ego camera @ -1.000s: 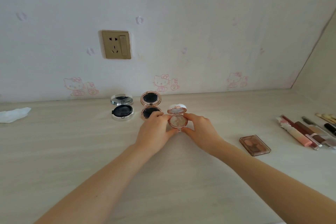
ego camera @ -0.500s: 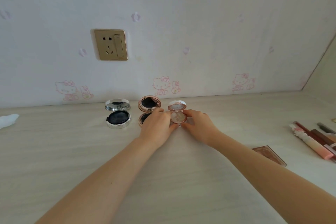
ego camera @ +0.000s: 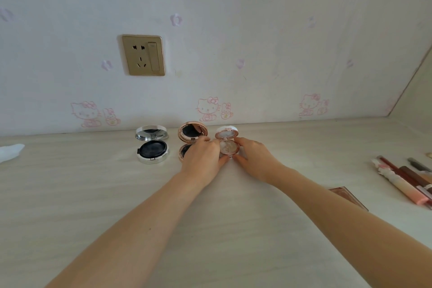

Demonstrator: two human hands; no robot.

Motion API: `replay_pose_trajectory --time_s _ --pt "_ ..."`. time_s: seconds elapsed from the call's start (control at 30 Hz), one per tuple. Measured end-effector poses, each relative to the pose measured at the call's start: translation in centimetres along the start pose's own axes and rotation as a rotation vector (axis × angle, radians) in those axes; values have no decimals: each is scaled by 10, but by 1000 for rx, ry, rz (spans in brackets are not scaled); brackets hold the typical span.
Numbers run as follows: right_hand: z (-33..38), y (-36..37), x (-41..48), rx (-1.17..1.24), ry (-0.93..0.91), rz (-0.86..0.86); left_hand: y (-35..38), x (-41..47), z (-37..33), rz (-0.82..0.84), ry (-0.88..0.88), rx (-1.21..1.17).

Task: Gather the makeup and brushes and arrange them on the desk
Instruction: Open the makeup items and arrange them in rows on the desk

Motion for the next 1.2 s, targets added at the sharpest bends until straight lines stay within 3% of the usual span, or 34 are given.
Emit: replay_pose_trajectory --time_s 0.4,1.2 --pt "-7 -30 -47 -120 70 11 -35 -32 -18 -45 14 65" --pt "-101 -108 -211 -209 287 -90 5 -80 -166 90 156 -293"
Point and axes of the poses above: each hand's wrist, its own x-axis towards the middle knuckle, its own y-axis out of the palm, z = x × y, the point moved 1 cm from there along x, towards the middle knuckle, and after that the axes turned 7 degrees about y, right-handed, at the moved point
